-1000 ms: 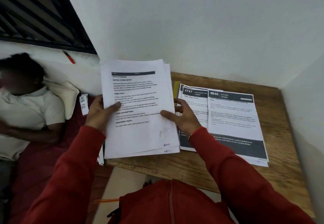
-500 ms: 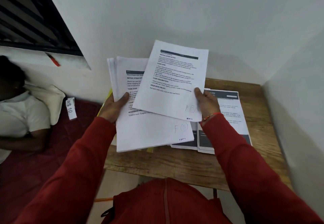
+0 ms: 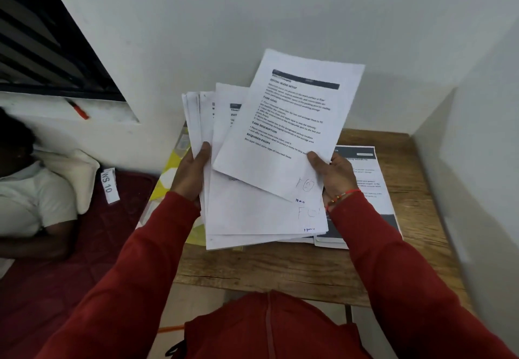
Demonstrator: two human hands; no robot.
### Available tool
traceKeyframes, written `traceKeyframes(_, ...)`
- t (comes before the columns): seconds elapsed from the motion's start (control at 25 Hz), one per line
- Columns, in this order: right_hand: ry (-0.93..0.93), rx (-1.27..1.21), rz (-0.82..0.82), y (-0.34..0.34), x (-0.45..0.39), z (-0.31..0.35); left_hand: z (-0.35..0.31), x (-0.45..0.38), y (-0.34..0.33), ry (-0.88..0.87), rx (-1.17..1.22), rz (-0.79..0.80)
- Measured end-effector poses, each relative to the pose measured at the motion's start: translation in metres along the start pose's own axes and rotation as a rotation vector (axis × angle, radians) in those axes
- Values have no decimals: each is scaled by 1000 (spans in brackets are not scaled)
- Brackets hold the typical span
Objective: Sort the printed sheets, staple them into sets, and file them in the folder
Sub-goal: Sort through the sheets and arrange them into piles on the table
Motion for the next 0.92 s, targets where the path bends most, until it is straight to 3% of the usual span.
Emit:
traceKeyframes(0.2,-210,-87,182,2,15,-3,-11,2,-6,-83,-113,-70)
traceKeyframes(0.56,-226,-216,-52,38,6,-13,-16,4,-20,-24,-108,-6)
traceKeyframes(0.76,-185,-352,-87,43,6,-6,-12,2,-24,-16,-118,-22)
traceKeyframes(0.92,-189,-254,-3,41,11,-5,-9,-2,-24,2,-151,-7)
Point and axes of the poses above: each hand's wrist, its own x-axis away from the middle knuckle, its own y-axis out of the back of the hand, z = x × y, the point moved 5 cm from there along -x, towards the middle knuckle, and after that the axes turned 12 degrees about -x, right-handed, at the moved point
